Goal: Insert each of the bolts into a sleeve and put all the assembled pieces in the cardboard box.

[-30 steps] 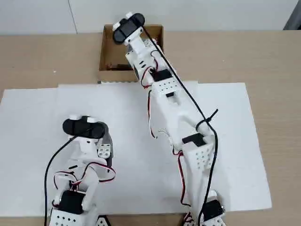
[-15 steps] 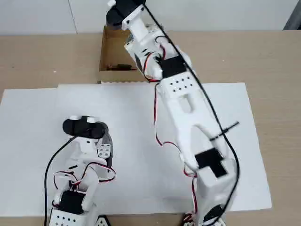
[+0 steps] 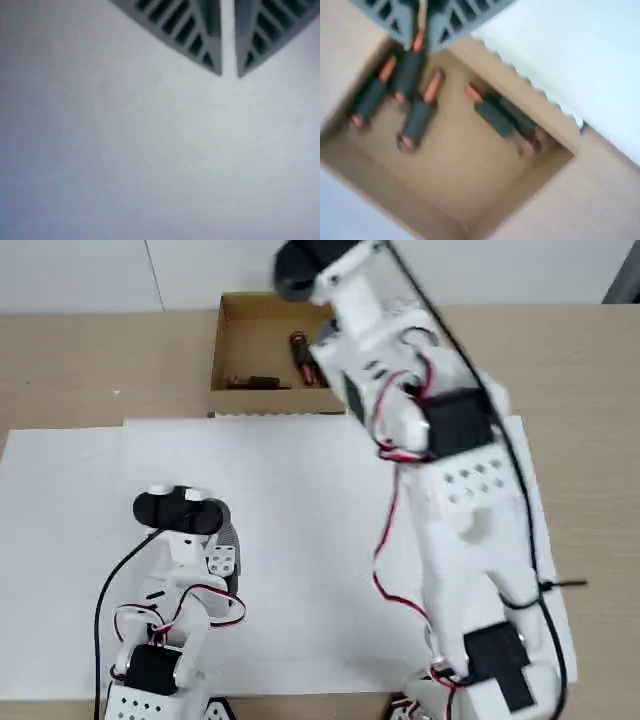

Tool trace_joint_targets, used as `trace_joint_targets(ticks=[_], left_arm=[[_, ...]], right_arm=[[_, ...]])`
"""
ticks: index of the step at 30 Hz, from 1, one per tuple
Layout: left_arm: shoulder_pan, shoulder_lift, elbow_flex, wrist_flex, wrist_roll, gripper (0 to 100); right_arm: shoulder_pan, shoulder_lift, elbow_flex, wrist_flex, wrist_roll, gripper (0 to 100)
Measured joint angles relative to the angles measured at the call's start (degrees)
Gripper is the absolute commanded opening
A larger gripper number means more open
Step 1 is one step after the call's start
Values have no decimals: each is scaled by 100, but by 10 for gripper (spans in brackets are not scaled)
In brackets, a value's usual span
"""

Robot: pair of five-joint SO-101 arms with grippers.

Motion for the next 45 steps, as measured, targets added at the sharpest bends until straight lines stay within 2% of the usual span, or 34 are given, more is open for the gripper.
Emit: trace_joint_targets(ticks=[13, 21, 28, 40, 45], left_arm=[[0, 0, 0, 0, 0, 6], [0, 0, 0, 0, 0, 6], [0, 0, 0, 0, 0, 6], [0, 0, 0, 0, 0, 6], [0, 0, 0, 0, 0, 6]], right_arm=[[1301, -1424, -35, 1969, -1354, 4], [1635, -2435, 624, 2136, -1591, 4], [1644, -4062, 2866, 1943, -1591, 4], [1618, -7851, 8123, 246, -1591, 4], [1618, -9354, 9749, 9, -1389, 4]])
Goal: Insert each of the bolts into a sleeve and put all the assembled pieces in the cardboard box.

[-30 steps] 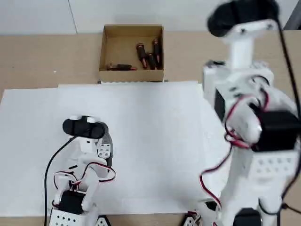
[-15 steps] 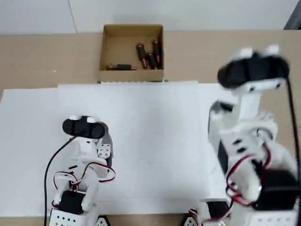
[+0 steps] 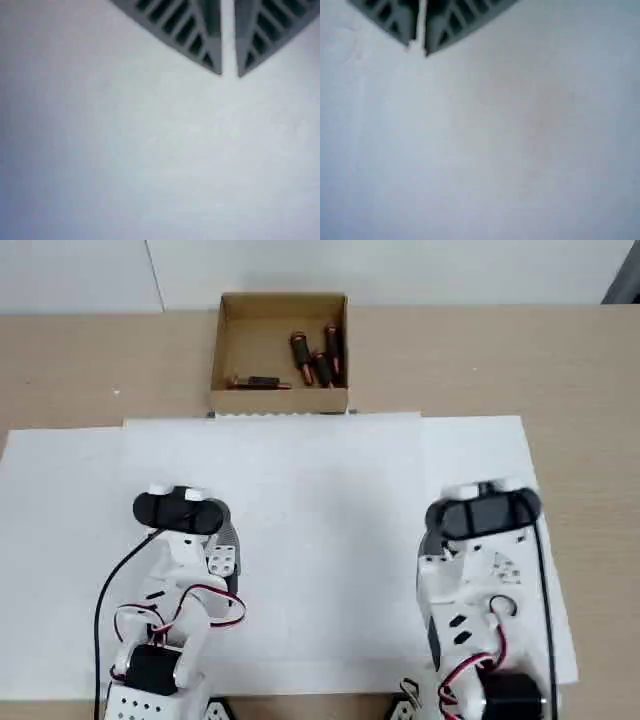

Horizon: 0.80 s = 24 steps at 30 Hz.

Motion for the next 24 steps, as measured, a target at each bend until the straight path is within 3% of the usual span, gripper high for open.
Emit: trace_joint_targets(ticks=[13, 24], left_arm=[[0, 0, 0, 0, 0, 6], [0, 0, 0, 0, 0, 6]], right_arm=[[0, -237, 2013, -1143, 97, 4], [9, -237, 2716, -1662, 97, 4]])
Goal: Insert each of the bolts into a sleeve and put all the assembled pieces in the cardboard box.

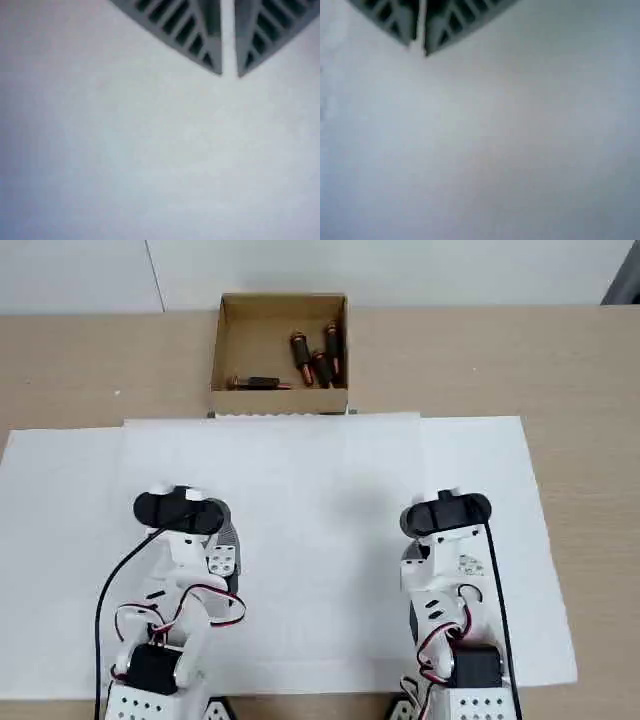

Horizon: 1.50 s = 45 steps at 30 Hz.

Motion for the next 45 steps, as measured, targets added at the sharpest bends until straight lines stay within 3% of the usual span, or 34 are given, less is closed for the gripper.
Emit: trace_joint_targets(ticks=[45], left_arm=[[0, 0, 0, 0, 0, 6]], right_arm=[[-9, 0, 62, -220, 0, 4]])
